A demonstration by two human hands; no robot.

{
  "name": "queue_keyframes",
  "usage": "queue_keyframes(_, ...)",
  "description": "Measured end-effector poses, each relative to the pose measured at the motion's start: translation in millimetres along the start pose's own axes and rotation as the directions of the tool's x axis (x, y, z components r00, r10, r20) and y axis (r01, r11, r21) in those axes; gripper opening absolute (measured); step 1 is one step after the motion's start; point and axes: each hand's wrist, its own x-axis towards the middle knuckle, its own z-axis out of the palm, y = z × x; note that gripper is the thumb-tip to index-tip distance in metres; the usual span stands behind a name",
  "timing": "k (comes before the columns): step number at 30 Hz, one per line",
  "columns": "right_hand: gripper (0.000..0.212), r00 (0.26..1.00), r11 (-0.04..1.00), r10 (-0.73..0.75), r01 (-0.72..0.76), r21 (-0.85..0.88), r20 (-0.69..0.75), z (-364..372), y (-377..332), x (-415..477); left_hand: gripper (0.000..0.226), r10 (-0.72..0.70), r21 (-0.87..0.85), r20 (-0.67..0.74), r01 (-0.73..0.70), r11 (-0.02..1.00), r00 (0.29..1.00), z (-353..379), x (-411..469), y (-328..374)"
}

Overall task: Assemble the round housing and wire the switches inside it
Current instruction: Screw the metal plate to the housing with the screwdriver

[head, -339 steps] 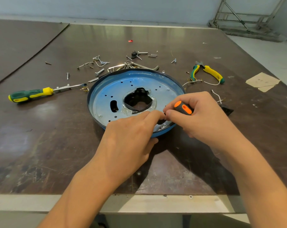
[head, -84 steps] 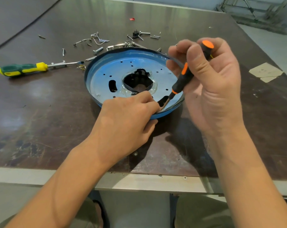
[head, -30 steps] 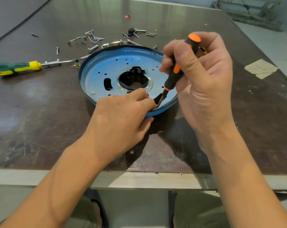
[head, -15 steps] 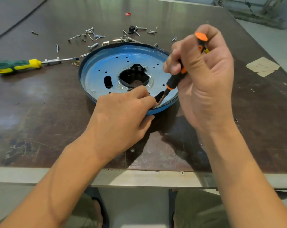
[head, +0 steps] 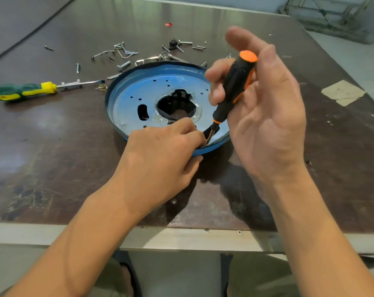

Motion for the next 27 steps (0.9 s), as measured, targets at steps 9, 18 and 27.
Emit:
queue_keyframes(9, 0.017, 0.995, 0.993, -0.063, 0.054, -0.11, -0.083, 5.1, 2.6, -0.4, 0.03, -0.006, 0.009, 0.011, 0.006, 1.0, 1.0, -1.5, -0.6, 1.6)
queue_keyframes(18, 0.008, 0.994, 0.999, 0.018, -0.023, -0.045, -0.108, 2.4, -1.2, -0.2, 0.03, -0.005, 0.007, 0.013, 0.005, 1.0, 1.0, -0.5, 0.1, 0.4)
queue_keyframes(27, 0.032, 0.99, 0.992, 0.091, -0.08, 0.101, -0.109, -3.7, -3.4, 2.4, 0.028, -0.009, 0.001, 0.014, 0.009, 1.0, 1.0, 0.1, 0.2, 0.2)
